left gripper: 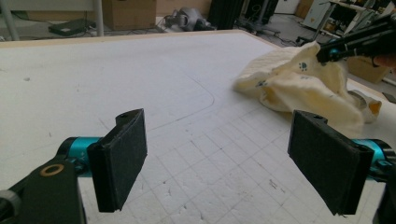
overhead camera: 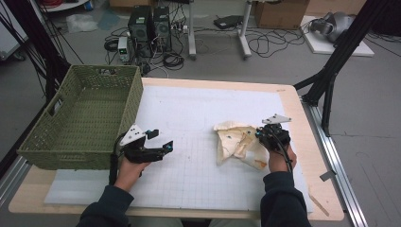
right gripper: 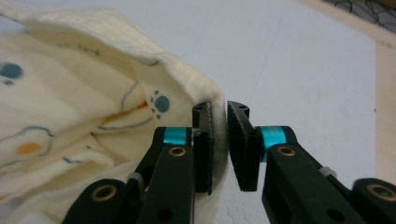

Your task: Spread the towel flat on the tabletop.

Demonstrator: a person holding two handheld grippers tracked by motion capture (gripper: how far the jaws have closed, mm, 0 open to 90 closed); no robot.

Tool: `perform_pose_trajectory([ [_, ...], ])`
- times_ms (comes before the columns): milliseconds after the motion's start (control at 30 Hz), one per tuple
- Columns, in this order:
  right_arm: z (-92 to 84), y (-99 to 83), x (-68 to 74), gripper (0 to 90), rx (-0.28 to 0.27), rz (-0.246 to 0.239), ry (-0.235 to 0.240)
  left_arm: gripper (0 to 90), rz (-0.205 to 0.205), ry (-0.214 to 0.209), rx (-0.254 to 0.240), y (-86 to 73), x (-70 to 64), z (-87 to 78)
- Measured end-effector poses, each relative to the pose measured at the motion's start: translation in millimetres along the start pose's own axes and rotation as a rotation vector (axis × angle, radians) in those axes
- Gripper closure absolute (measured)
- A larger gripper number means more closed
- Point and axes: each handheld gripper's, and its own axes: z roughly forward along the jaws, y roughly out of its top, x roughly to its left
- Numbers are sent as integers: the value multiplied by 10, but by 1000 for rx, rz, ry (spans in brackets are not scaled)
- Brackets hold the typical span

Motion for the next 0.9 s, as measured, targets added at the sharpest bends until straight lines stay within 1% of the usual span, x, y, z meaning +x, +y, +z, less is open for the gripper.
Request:
perform_pose_trajectory([
  [33, 21, -10, -8, 781, 23, -3, -2, 200, 2, 1, 2, 0, 4, -3],
  [67, 29, -17, -12, 747, 30, -1, -3, 200, -1, 3, -1, 0, 5, -2],
  [100, 23, -19, -16, 710, 22, 2, -2, 200, -4, 4, -1, 0, 5, -4],
  [133, 0, -13, -8, 679, 5, 10, 6, 200, -5, 4, -2, 0, 6, -4],
  [167, -32, -2, 6, 653, -26, -1, 20, 200, -5, 4, -3, 0, 5, -3],
  [200, -71, 15, 38, 650, -54, -13, 36, 201, -2, 3, -2, 1, 5, -2],
  [233, -109, 34, 76, 628, -87, -29, 60, 201, 1, 2, 0, 1, 5, -1],
  [267, -147, 53, 123, 624, -116, -47, 90, 201, 1, 1, 0, 1, 2, -1],
  [367, -230, 96, 290, 585, -167, -104, 153, 202, 0, 2, -3, 3, -2, -4],
  [400, -251, 109, 345, 565, -177, -125, 157, 202, 0, 2, -3, 3, 0, -5],
  [467, -262, 129, 441, 544, -192, -148, 206, 202, 0, 2, -2, 3, 0, -5],
  [500, -257, 139, 484, 526, -193, -164, 219, 202, 0, 2, -2, 3, -1, -5],
  [533, -256, 145, 531, 507, -196, -175, 221, 202, 1, 2, -2, 3, -2, -6],
  [567, -249, 154, 564, 500, -214, -196, 231, 202, 0, 2, -3, 4, -2, -6],
  [633, -241, 162, 612, 494, -225, -196, 262, 202, -1, 2, -3, 3, 0, -5],
  [700, -194, 164, 657, 492, -201, -207, 320, 202, 2, 2, 0, 2, 3, -4],
  [733, -151, 161, 680, 480, -166, -214, 339, 202, 1, 2, 0, 1, 2, -2],
  [767, -101, 152, 702, 454, -129, -227, 333, 202, 1, 2, 0, 1, 0, -2],
  [800, -25, 140, 709, 419, -84, -227, 315, 202, 3, 3, 1, 2, -1, -2],
  [900, 138, 105, 675, 369, -24, -179, 281, 202, 1, 4, -2, 3, 2, -7],
])
